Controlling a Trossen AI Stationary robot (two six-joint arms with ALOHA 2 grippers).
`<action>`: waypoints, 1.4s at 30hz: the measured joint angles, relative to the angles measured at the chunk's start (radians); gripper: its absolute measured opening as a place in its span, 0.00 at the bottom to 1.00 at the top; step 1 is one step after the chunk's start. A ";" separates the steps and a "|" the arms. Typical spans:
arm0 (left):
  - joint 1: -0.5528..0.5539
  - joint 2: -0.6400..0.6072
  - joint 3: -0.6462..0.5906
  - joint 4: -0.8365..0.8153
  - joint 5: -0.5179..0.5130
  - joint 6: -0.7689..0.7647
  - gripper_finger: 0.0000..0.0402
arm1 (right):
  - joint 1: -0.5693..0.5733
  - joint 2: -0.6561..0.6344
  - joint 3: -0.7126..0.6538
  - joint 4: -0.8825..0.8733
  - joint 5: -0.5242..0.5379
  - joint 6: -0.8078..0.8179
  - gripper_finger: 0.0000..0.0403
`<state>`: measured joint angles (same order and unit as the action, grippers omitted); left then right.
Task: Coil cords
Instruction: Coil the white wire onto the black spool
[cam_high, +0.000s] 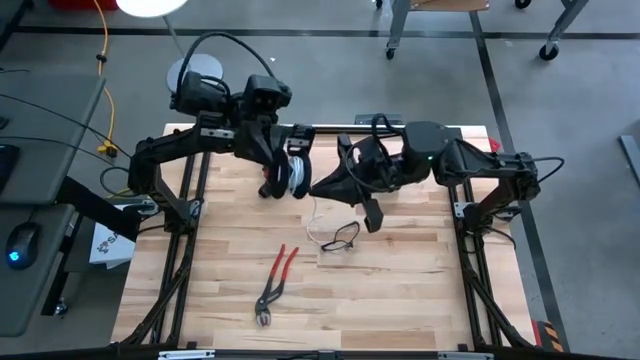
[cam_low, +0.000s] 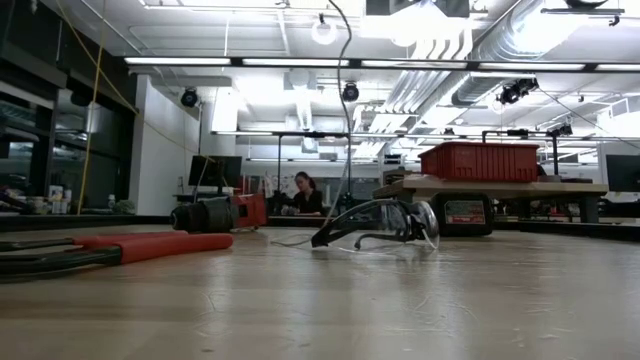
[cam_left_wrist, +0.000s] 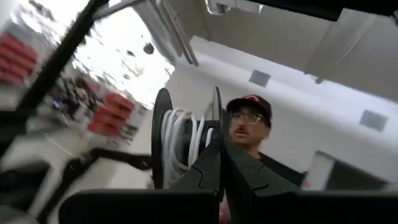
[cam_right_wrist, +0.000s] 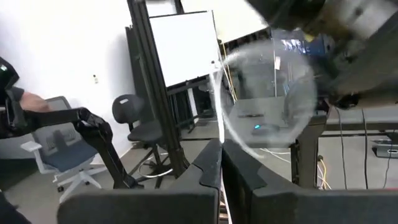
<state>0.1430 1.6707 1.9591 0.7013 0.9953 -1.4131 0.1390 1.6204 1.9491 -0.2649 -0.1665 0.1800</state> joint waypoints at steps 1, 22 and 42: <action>-0.005 0.000 0.000 0.000 0.013 -0.031 0.00 | 0.000 -0.004 0.000 0.000 0.000 0.005 0.00; 0.130 -0.002 0.117 -0.003 0.058 0.055 0.00 | 0.037 0.025 0.000 -0.315 0.302 -0.010 0.41; 0.187 -0.003 0.147 -0.247 0.149 0.578 0.00 | 0.029 0.016 0.002 -0.103 0.519 -0.277 0.48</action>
<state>0.3296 1.6672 2.1063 0.4547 1.1448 -0.8354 0.1677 1.6363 1.9511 -0.3680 0.3523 -0.0967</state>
